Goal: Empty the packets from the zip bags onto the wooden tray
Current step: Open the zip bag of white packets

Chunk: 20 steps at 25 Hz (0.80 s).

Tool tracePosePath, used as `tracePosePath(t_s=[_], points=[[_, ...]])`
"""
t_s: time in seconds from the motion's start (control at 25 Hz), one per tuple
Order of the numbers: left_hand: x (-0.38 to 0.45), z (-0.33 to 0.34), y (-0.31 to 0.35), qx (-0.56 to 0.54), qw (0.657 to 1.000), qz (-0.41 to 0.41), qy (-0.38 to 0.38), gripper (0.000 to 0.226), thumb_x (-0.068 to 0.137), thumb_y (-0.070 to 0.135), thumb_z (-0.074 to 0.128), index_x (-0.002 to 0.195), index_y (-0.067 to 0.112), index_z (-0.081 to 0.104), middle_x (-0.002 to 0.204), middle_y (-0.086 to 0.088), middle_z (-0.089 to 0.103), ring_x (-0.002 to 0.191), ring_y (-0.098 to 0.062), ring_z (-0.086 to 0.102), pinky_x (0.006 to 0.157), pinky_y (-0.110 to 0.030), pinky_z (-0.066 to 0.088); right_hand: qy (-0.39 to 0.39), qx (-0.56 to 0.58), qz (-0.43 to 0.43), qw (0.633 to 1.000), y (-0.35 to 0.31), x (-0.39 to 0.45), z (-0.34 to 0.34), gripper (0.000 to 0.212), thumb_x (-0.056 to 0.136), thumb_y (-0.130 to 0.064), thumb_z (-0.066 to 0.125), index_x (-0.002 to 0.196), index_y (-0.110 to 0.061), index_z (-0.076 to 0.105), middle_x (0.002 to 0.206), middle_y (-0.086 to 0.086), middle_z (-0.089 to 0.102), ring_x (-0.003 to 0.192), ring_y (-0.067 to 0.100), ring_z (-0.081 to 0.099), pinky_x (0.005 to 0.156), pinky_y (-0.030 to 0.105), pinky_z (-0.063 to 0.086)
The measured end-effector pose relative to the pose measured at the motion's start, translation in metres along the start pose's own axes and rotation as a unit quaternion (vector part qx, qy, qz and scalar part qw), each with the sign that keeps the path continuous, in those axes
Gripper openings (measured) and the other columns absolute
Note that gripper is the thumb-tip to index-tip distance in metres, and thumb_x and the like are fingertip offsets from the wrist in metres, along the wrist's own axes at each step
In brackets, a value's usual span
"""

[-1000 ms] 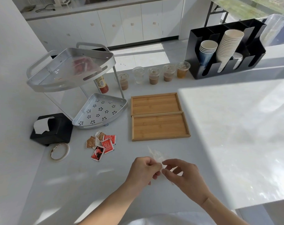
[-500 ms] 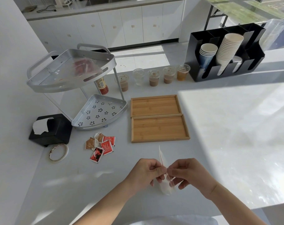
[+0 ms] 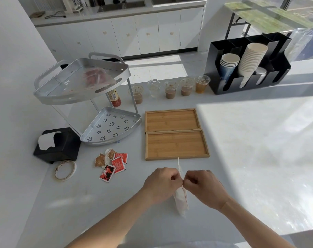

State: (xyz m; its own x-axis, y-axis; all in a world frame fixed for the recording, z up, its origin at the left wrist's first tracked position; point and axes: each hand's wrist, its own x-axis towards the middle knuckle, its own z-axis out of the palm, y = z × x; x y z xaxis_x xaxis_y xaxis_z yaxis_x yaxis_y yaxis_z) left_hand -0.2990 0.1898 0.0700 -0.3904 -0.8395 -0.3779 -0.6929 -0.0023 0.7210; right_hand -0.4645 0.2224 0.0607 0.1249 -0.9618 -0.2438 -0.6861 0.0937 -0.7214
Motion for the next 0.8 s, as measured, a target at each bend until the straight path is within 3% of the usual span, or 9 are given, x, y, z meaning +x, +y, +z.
tracePosePath(t_s=[0.32,0.48,0.6,0.8], points=[[0.004,-0.005,0.009,0.035,0.999,0.022,0.035,0.029,0.075,0.032,0.05,0.047,0.026,0.045,0.047,0.011,0.046,0.051,-0.01,0.042,0.049,-0.027,0.03,0.053,-0.006,-0.021,0.998,-0.004,0.001,-0.006,0.039,0.067,-0.046,0.045,0.06,-0.008,0.049,0.046,-0.005,0.038,0.047,0.01,0.029,0.046,0.022,0.024],[0.004,-0.026,-0.015,0.065,0.992,-0.011,0.103,0.025,0.078,0.03,0.054,0.056,0.019,0.051,0.055,0.007,0.052,0.057,-0.013,0.046,0.055,-0.029,0.036,0.134,-0.065,0.057,0.987,0.018,-0.003,-0.032,0.027,0.072,-0.029,0.052,0.058,-0.012,0.038,0.046,-0.003,0.032,0.048,0.013,0.023,0.047,0.025,0.024],[-0.001,-0.032,-0.026,0.085,0.993,-0.026,0.072,0.025,0.076,0.033,0.054,0.056,0.018,0.051,0.055,0.007,0.053,0.057,-0.014,0.047,0.056,-0.028,0.036,0.123,-0.151,0.079,0.978,0.027,-0.011,-0.035,0.025,0.072,-0.033,0.053,0.064,-0.012,0.042,0.047,-0.002,0.035,0.049,0.016,0.025,0.046,0.027,0.028],[-0.001,-0.022,-0.018,0.066,0.993,-0.024,0.098,0.03,0.077,0.034,0.053,0.05,0.022,0.044,0.051,0.009,0.049,0.056,-0.012,0.046,0.053,-0.026,0.034,0.142,-0.191,0.133,0.962,0.02,-0.012,-0.036,0.026,0.077,-0.036,0.052,0.063,-0.017,0.04,0.048,-0.004,0.042,0.046,0.017,0.033,0.046,0.027,0.029]])
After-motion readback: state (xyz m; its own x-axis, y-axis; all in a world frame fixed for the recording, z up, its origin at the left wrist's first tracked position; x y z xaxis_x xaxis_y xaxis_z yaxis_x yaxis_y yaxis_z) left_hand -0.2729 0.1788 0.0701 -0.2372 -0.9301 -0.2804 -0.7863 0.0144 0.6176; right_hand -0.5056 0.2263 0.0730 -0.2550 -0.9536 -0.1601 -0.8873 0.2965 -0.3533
